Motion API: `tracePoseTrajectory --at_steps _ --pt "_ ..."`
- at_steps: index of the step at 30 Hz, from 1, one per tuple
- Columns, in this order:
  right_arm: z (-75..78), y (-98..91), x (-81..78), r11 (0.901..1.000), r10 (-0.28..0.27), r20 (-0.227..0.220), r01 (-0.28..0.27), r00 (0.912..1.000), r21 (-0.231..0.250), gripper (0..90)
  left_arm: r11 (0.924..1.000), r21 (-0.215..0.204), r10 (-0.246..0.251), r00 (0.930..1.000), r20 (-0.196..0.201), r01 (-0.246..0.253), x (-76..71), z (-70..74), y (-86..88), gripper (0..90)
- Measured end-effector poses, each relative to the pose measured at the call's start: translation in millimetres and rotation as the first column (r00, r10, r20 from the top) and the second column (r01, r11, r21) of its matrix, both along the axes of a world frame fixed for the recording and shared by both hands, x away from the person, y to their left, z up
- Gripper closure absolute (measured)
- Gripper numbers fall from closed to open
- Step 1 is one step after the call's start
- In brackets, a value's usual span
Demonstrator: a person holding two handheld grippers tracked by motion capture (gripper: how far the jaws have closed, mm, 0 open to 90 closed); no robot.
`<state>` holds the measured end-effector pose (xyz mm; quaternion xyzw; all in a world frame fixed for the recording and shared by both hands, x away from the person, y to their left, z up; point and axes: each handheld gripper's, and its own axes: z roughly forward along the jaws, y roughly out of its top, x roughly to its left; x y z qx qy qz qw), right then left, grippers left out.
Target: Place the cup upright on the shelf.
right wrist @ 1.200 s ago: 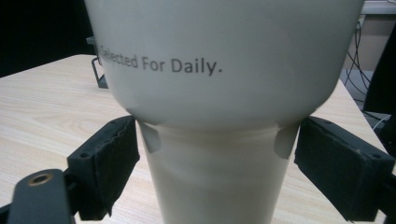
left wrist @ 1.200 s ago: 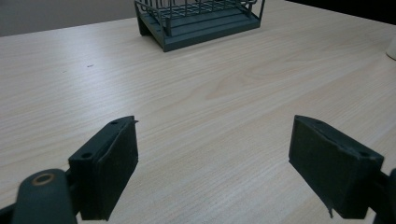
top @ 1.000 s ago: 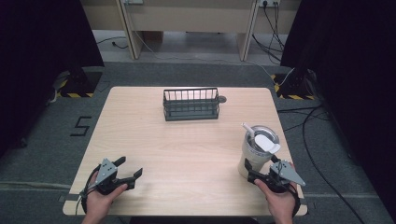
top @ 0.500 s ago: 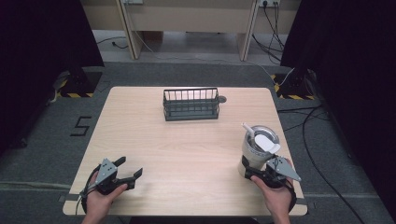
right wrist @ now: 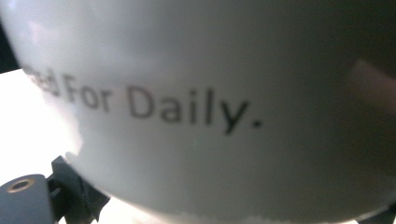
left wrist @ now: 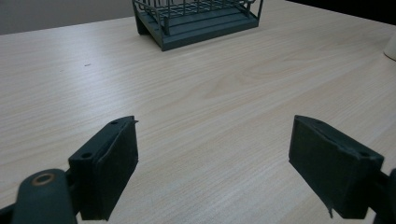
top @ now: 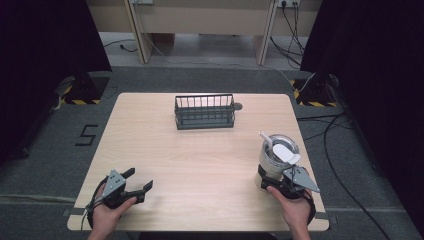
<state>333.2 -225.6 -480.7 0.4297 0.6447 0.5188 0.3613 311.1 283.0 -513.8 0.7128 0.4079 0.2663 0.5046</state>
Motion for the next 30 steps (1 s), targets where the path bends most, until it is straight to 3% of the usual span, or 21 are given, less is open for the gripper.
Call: tracePoseTrajectory --at_steps 24,25,30 --pt "4.8 -1.5 5.9 0.9999 -0.004 -0.025 0.004 0.9997 0.013 9.7 1.0000 -0.003 -0.001 1.0000 -0.001 0.001 0.4 -0.4 -0.8 15.3" --pt "6.9 -1.6 6.8 0.9995 0.000 -0.030 0.001 0.9996 0.031 9.7 1.0000 -0.003 0.000 1.0000 -0.002 0.000 0.4 -0.4 -0.7 15.3" --pt "17.3 -0.3 8.3 0.9997 0.009 -0.004 -0.009 1.0000 0.023 9.7 1.0000 -0.003 0.001 1.0000 -0.003 -0.001 0.3 -0.5 -0.6 15.3"
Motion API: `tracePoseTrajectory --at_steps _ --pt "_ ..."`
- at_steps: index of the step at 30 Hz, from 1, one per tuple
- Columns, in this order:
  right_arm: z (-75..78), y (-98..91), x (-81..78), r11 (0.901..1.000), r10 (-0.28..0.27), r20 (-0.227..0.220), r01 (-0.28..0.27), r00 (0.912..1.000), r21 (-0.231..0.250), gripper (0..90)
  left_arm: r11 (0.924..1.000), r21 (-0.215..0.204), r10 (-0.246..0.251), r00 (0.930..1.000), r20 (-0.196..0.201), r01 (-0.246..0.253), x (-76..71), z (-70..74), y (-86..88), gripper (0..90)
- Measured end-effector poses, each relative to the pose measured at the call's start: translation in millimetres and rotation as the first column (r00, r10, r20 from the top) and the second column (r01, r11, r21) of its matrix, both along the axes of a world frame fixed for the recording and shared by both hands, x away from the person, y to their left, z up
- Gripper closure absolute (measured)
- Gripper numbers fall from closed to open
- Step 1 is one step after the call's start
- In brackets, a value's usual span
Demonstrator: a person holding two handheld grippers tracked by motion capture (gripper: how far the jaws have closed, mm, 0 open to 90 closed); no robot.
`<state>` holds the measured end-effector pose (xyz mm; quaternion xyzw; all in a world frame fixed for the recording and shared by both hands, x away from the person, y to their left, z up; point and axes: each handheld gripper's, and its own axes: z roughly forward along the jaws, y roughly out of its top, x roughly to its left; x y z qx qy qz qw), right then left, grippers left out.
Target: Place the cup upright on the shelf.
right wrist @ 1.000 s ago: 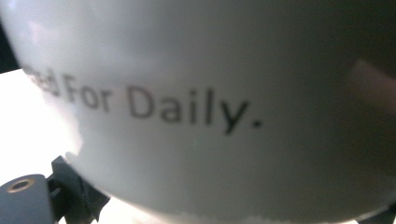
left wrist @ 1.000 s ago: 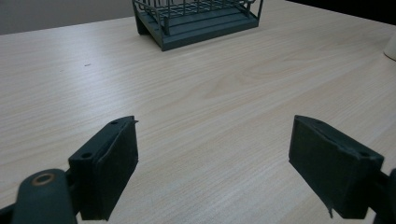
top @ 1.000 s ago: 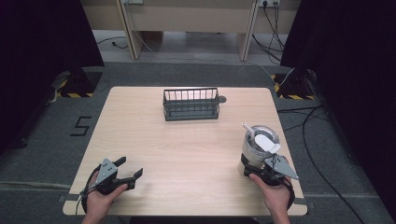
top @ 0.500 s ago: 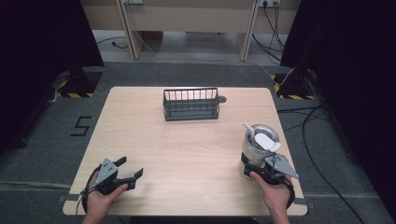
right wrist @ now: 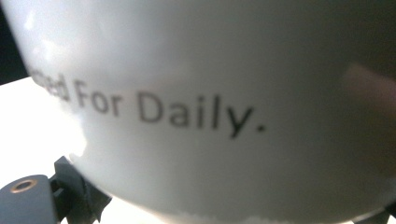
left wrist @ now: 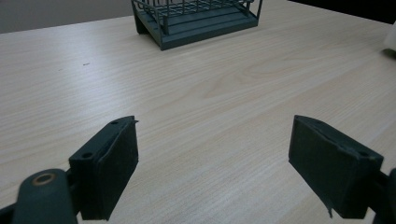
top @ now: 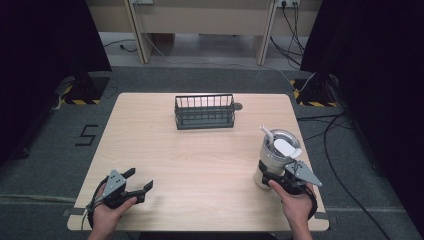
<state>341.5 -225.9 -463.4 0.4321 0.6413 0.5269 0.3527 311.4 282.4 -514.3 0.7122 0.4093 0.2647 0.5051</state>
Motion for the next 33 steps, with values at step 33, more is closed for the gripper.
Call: tracePoseTrajectory --at_steps 33 --pt "51.4 13.3 53.7 0.9999 -0.003 0.039 0.002 0.9993 0.012 9.7 1.0000 -0.006 0.002 1.0000 0.004 -0.002 -0.3 0.7 1.6 15.3"
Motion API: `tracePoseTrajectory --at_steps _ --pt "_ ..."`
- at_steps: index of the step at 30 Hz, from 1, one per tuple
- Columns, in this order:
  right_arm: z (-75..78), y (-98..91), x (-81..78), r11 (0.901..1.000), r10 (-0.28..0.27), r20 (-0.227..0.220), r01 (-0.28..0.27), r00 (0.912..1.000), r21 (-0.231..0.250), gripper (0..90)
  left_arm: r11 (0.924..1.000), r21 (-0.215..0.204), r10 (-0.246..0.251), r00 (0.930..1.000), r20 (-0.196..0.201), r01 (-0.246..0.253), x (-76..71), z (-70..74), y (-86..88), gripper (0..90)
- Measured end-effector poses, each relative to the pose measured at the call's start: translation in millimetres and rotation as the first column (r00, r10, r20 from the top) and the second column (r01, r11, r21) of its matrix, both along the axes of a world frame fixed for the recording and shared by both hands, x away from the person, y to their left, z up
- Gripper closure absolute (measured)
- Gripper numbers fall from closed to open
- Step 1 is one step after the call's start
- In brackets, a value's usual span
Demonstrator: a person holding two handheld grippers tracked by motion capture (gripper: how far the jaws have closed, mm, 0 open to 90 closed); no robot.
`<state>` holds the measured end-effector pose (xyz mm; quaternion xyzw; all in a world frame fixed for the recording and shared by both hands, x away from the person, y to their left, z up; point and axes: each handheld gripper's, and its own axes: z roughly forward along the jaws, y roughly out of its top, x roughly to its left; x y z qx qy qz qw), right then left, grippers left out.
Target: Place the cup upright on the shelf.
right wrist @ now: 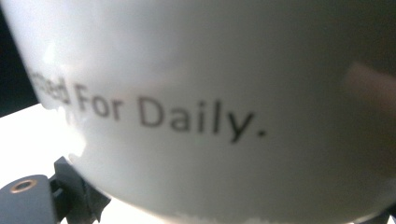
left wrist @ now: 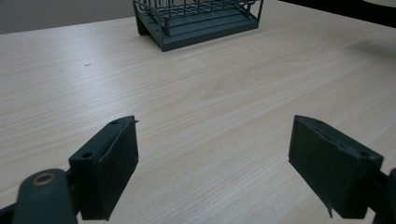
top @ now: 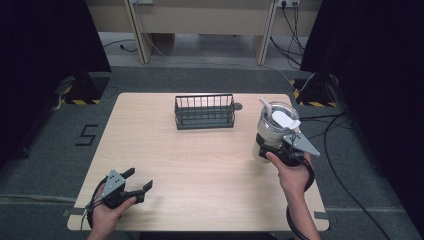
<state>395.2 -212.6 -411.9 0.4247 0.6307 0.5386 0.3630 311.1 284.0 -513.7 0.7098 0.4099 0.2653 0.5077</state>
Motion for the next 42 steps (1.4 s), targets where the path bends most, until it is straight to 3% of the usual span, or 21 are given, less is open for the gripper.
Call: tracePoseTrajectory --at_steps 16,42 --pt "19.3 12.2 24.8 0.9999 0.010 0.011 -0.010 0.9999 0.006 9.7 1.0000 -0.002 -0.001 1.0000 0.000 0.001 0.2 0.0 0.2 15.3" --pt "32.8 27.8 66.9 1.0000 0.008 -0.015 -0.008 0.9999 0.006 9.7 0.9999 -0.016 -0.001 1.0000 0.000 0.001 0.1 0.9 0.9 15.4"
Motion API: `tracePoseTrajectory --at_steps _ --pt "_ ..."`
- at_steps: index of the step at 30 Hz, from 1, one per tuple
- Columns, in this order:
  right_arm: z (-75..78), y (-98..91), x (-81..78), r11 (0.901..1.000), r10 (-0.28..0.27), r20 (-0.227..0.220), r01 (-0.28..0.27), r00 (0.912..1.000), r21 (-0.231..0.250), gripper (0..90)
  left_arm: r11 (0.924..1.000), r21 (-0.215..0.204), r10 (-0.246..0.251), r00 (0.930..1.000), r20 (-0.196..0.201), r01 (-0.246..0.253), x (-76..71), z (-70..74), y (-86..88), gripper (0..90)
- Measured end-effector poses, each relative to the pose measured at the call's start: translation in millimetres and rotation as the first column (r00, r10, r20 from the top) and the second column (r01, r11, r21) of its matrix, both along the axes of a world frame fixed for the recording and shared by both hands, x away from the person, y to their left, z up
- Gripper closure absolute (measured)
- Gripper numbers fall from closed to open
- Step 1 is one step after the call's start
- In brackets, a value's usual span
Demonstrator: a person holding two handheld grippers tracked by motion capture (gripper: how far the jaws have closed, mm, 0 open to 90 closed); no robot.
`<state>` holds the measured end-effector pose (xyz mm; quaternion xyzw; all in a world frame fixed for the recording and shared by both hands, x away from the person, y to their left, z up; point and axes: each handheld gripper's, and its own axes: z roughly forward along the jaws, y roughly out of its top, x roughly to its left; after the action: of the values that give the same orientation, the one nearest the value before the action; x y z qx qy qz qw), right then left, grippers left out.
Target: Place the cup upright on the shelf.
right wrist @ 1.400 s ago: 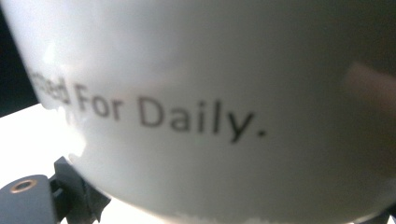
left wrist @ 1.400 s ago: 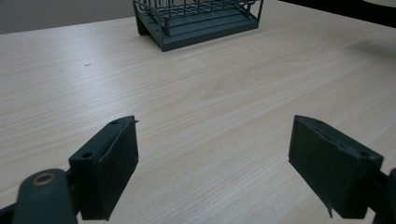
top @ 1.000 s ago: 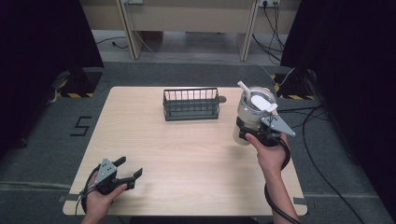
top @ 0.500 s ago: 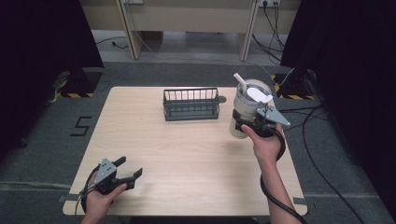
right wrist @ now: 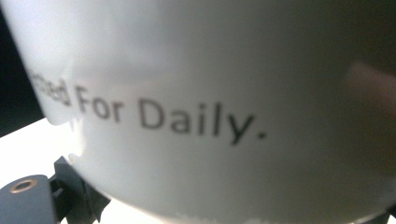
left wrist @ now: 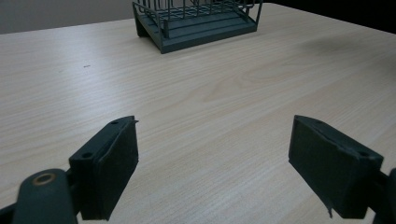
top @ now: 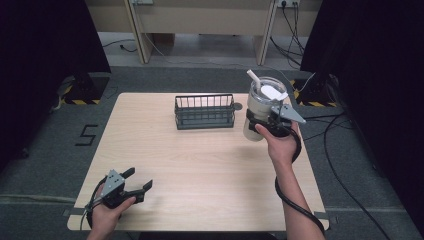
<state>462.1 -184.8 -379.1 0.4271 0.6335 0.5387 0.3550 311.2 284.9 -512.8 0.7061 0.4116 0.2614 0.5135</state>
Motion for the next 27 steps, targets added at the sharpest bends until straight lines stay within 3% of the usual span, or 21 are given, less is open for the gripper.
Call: tracePoseTrajectory --at_steps 27 --pt "16.4 19.4 37.9 1.0000 0.001 -0.010 -0.001 0.9999 0.003 9.7 1.0000 -0.005 -0.003 1.0000 0.002 0.004 -0.2 0.5 0.3 15.3"
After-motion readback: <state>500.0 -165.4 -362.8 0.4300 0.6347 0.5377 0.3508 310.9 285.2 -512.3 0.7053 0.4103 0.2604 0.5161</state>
